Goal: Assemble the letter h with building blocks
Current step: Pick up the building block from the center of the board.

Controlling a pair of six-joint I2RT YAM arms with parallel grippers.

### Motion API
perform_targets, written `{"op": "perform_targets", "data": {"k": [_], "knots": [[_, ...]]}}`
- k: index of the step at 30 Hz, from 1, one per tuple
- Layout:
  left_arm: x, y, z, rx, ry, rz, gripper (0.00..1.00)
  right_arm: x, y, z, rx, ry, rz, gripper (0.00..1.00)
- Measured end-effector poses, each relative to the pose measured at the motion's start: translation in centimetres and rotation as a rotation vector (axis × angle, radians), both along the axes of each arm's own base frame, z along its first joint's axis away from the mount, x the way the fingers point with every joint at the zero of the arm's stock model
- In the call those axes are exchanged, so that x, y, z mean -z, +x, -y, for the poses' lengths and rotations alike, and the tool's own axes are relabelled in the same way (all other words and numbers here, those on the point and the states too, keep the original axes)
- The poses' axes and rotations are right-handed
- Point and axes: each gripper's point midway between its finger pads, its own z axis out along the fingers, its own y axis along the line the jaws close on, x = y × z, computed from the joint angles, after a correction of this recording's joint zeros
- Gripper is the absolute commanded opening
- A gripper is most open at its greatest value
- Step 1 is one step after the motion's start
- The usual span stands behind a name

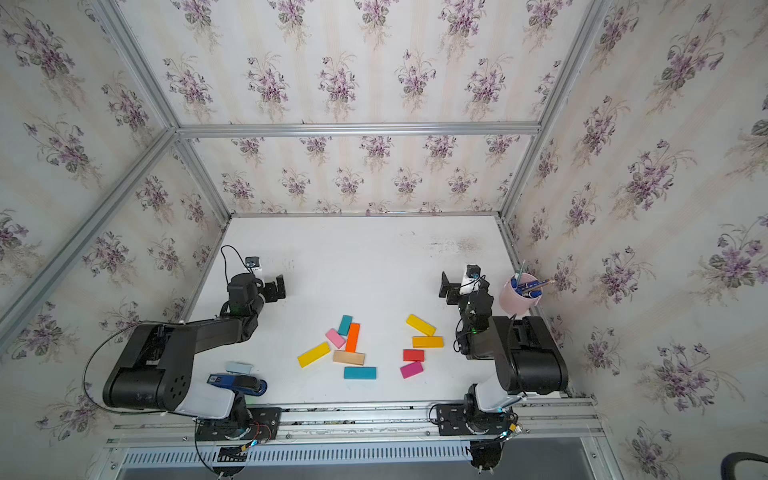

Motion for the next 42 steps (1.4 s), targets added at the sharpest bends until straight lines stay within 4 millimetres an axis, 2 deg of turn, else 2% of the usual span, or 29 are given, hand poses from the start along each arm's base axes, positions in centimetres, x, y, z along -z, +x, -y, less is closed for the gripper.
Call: {"op": "perform_targets", "data": {"k": [25, 28, 29, 31, 32, 33, 34, 35, 36, 37, 38, 39, 40, 42], "knots": [[0.0, 0.0, 0.0, -0.001, 0.0, 0.0, 1.0, 0.0, 0.0, 0.3, 0.02, -0.003, 0.0, 1.0], [-0.4, 0.2, -0.1, -0.002, 0.001, -0.014, 1.0, -0.9, 0.0, 0.3, 0.039, -0.006, 0.003, 1.0], [-1.1, 0.5, -0.2, -0.011, 0.006, -0.046, 1.0, -2.6, 0.3, 0.4, 0.073, -0.005, 0.013, 1.0], [-5.4, 2.7, -0.7, -0.05, 0.012, -0.042, 1.0, -8.9, 1.4, 0.1, 0.108, 0.058, 0.095, 1.0], [-9.2, 3.8, -0.9, -0.081, -0.009, 0.015, 1.0, -13.1, 1.7, -0.2, 0.106, 0.114, 0.156, 1.0], [-12.9, 4.0, -1.2, -0.115, -0.042, 0.065, 0.99, -16.0, 1.3, -0.4, 0.1, 0.168, 0.202, 1.0], [-15.6, 3.8, -1.5, -0.151, -0.084, 0.099, 0.99, -17.1, 0.8, -0.3, 0.1, 0.22, 0.224, 1.0], [-17.9, 3.2, -1.5, -0.181, -0.141, 0.124, 1.0, -17.4, 0.3, -0.1, 0.108, 0.295, 0.228, 0.96], [-19.0, 2.6, -1.3, -0.195, -0.191, 0.134, 1.0, -16.1, 0.3, 0.1, 0.12, 0.365, 0.172, 0.86], [-19.0, 1.6, -0.7, -0.2, -0.239, 0.116, 1.0, -13.7, 0.6, 0.0, 0.136, 0.401, 0.067, 0.81], [-18.2, 0.3, 0.7, -0.189, -0.282, 0.07, 1.0, -11.1, 1.1, -0.5, 0.15, 0.437, -0.06, 0.79], [-16.9, -1.1, 3.3, -0.137, -0.304, 0.007, 1.0, -9.1, 1.7, -1.8, 0.151, 0.458, -0.191, 0.79], [-15.7, -2.3, 5.9, -0.076, -0.312, -0.053, 1.0, -8.4, 2.0, -3.7, 0.126, 0.46, -0.275, 0.8], [-13.4, -4.9, 11.4, 0.051, -0.32, -0.181, 0.96, -8.6, 2.6, -8.4, 0.049, 0.439, -0.4, 0.84]]}}
